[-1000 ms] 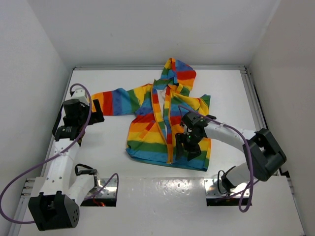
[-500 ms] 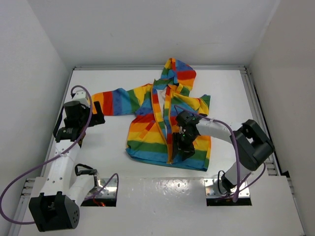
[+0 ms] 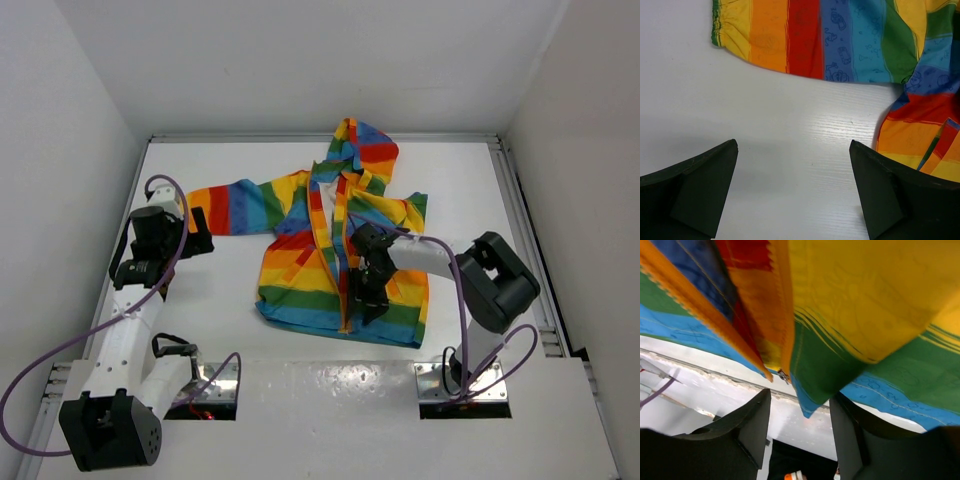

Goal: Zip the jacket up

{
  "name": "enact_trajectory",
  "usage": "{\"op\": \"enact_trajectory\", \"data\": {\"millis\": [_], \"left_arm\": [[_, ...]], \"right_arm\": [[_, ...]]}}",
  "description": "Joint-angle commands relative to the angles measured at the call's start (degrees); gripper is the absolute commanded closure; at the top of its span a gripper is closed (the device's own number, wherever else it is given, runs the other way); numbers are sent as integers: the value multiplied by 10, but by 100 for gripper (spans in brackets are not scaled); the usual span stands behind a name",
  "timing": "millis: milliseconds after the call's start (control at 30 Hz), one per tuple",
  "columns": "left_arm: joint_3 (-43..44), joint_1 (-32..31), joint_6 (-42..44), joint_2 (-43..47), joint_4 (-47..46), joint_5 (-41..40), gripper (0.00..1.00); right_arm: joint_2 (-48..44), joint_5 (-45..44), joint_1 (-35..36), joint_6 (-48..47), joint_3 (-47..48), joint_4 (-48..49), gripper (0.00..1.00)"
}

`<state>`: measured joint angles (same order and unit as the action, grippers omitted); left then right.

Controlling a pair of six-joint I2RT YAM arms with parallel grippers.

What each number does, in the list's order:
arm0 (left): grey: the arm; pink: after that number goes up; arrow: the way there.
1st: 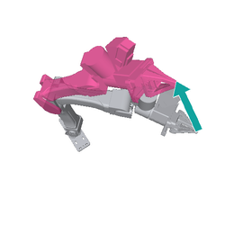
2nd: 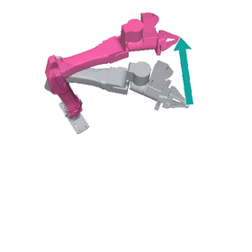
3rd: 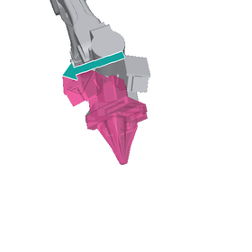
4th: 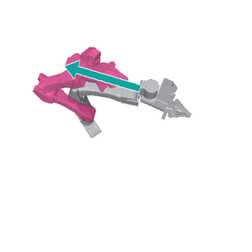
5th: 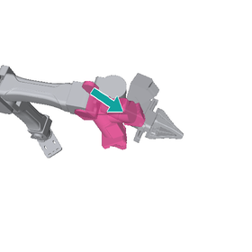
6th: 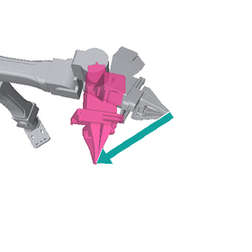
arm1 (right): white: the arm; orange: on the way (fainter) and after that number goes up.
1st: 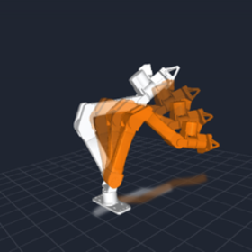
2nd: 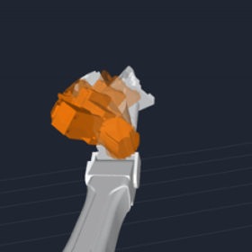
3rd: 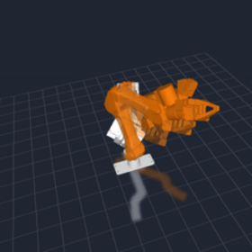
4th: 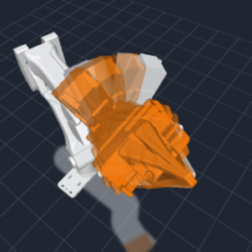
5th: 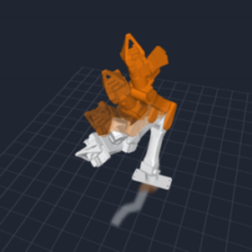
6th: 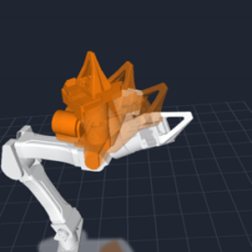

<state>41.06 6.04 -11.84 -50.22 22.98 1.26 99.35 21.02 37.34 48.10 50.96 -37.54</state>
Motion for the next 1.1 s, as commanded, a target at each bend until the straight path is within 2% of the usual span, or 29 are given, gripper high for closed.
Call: {"op": "enact_trajectory", "data": {"millis": [0, 300, 1067], "left_arm": [[1, 5, 1, 10, -24, 3, 0], [-5, 5, 7, 10, -24, 3, 0], [-5, 5, 12, 5, -29, 9, 0]], "right_arm": [[8, -2, 3, 13, 27, 5, 50], [21, -4, 4, 12, 25, 1, 64], [37, -2, 25, 2, 17, 1, 66]]}}
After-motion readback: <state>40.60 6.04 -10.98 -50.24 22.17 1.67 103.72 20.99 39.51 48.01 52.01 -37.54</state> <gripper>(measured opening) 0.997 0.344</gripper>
